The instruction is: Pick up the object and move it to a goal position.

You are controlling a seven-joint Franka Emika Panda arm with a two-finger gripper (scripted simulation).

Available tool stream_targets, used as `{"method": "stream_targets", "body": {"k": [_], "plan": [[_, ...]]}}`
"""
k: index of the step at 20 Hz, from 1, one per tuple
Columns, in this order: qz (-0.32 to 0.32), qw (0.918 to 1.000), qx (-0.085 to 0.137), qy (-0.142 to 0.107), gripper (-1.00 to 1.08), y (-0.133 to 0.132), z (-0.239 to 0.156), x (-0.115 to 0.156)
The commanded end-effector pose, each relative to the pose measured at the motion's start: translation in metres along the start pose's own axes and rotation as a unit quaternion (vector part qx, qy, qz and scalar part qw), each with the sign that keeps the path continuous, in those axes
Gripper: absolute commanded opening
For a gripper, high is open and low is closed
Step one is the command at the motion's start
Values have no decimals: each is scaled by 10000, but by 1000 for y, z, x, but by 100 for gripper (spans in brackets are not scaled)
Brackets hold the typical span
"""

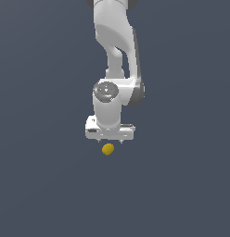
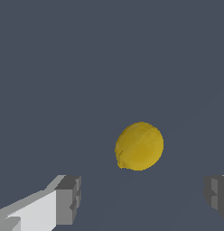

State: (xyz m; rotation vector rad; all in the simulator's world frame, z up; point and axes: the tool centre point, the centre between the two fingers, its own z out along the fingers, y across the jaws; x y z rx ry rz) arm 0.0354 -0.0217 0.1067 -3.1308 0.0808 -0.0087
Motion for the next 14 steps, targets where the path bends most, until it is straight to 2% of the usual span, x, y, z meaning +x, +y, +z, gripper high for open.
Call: {"method": "stream_targets", "body": {"k": [1,14], "plan": [[38,10000,-21,-8,100,6,12,4],[84,9999,-47,-31,100,13,33,8]]}}
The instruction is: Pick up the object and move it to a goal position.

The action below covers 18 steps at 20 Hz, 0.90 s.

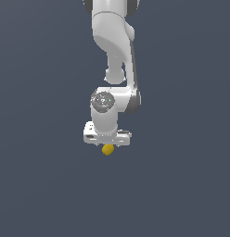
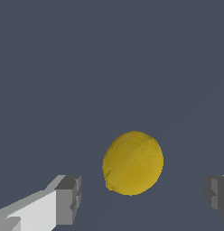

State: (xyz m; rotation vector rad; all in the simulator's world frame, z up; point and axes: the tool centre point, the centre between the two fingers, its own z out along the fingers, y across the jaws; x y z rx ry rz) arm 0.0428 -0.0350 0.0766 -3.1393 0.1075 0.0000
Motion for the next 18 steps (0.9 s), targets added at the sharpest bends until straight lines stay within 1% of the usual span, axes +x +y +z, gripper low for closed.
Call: {"method": "stream_targets", "body": {"k": [1,8,14,15,18], "plan": [[0,10000,0,-5,100,0,6,0],[1,10000,-2,-1,100,0,40,-1],[1,10000,-2,-1,100,0,48,0],[1,10000,-2,-1,-100,0,48,0],[1,10000,-2,-1,-100,0,48,0]]}}
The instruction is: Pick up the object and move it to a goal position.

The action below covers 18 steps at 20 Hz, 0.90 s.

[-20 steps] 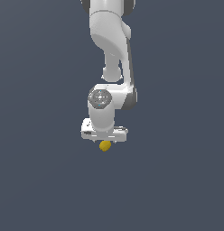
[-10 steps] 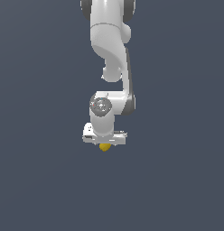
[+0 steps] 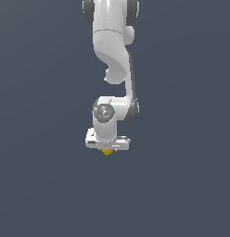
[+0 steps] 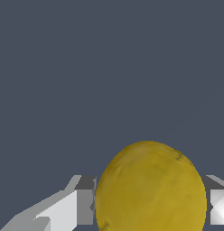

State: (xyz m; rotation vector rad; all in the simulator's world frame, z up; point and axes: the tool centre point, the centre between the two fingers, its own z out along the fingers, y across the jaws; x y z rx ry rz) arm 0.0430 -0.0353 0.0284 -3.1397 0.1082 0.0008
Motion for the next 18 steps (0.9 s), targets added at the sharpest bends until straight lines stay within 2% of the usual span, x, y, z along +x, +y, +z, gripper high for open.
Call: {"method": "stream_targets", "body": {"k": [1,11,18], "plan": [[-1,10000,0,2,-100,0,0,0],[-1,10000,0,2,-100,-3,-3,-2],[-1,10000,0,2,-100,-19,-25,-13]]}}
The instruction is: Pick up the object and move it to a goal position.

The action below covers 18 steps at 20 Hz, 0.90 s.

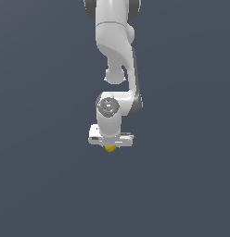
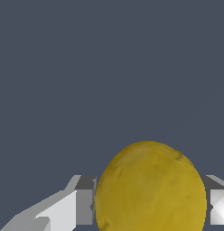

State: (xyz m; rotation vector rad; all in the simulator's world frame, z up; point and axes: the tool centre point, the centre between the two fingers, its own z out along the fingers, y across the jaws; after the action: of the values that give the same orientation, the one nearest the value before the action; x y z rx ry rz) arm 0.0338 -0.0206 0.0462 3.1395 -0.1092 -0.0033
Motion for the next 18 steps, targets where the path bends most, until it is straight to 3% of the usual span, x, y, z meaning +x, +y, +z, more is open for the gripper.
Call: {"method": "stream_targets", "body": {"k": [1,7,18], "plan": [[-4,10000,1,10,-100,-9,-12,-5],[-4,10000,-1,9,-100,-39,-50,-25],[-6,10000,-10,12,-100,-117,-151,-75]]}}
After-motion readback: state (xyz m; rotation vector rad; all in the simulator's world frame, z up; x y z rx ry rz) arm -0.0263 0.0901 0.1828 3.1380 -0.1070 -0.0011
